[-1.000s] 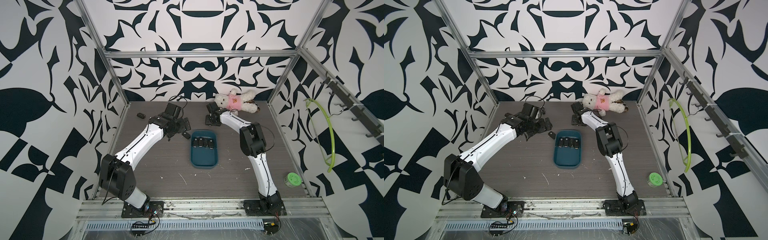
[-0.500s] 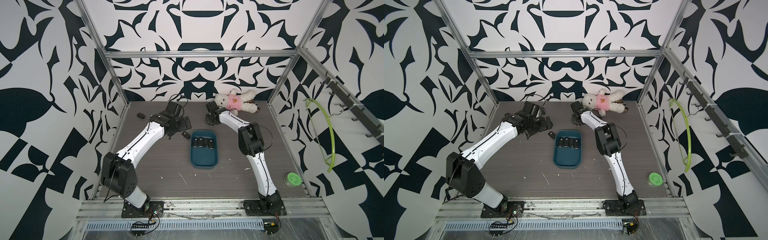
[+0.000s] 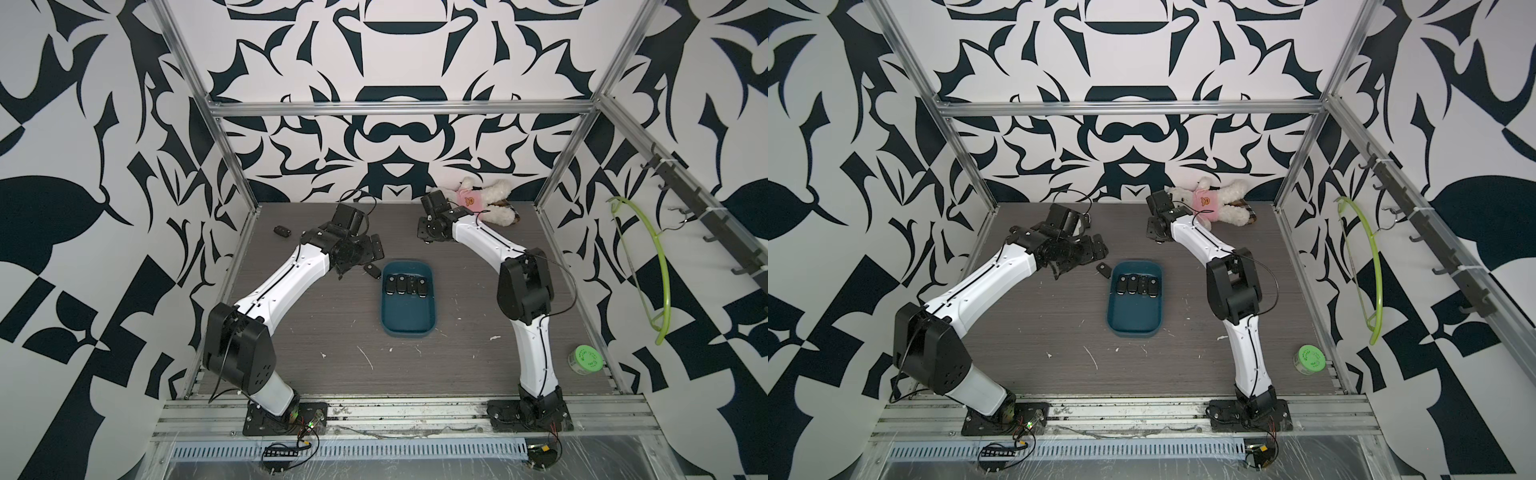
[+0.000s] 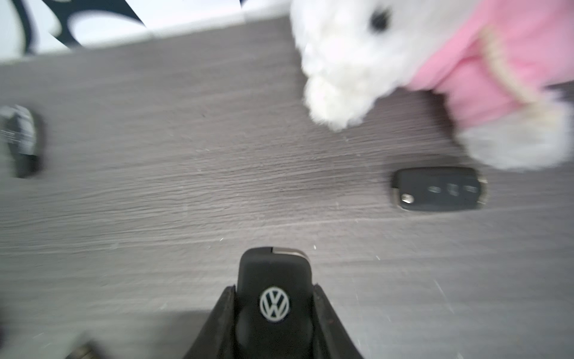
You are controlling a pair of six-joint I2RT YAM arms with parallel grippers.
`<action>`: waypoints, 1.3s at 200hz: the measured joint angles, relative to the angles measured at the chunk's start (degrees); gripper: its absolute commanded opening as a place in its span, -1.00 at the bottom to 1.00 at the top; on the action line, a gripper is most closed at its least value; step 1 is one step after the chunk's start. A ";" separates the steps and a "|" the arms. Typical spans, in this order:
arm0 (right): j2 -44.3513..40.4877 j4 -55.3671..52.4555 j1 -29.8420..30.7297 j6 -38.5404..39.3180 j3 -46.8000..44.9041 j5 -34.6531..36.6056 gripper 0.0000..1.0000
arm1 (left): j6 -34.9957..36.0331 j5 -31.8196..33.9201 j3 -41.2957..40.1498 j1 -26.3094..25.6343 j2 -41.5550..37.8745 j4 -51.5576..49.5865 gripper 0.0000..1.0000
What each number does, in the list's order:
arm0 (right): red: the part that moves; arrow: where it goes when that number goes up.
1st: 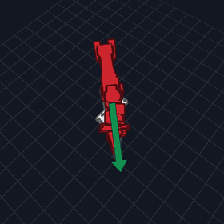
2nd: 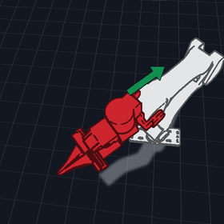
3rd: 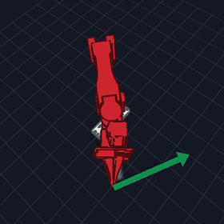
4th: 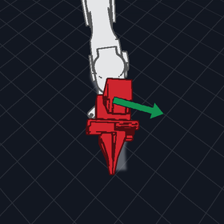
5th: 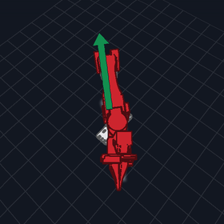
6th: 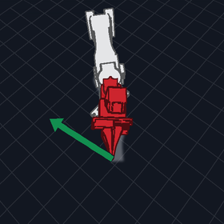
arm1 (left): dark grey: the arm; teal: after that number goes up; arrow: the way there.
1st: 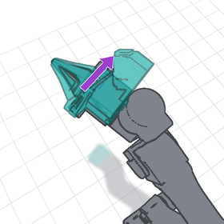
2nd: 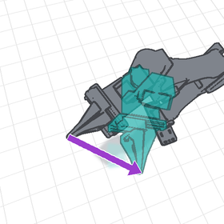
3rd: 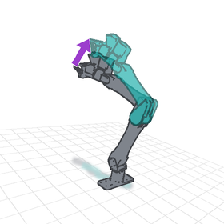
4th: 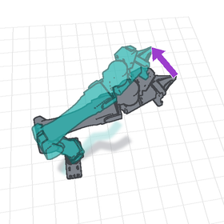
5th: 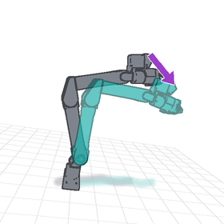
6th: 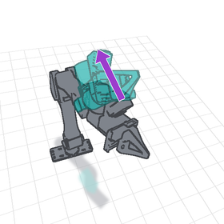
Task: Place the car key into the storage box
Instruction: Pick up the car key from the center of the board, then place the car key in the storage box.
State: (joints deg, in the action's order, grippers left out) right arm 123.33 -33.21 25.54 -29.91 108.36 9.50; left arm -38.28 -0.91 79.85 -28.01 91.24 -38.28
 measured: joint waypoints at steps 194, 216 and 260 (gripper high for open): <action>-23.54 -3.13 20.09 -18.47 -34.27 6.69 -0.45 | 3.45 -3.67 -1.62 0.04 -0.63 1.27 0.98; -21.00 -2.69 20.57 -19.32 -35.12 5.79 -0.46 | 3.34 -3.65 -1.92 0.04 -1.46 1.29 0.99; -17.00 -2.47 20.72 -19.93 -36.15 4.90 -0.45 | 3.17 -3.19 -3.19 0.04 -2.99 1.36 0.98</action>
State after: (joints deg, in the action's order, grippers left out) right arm 106.32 -35.68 46.26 -49.84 72.20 14.39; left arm -35.11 -4.10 76.66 -27.97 88.25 -36.93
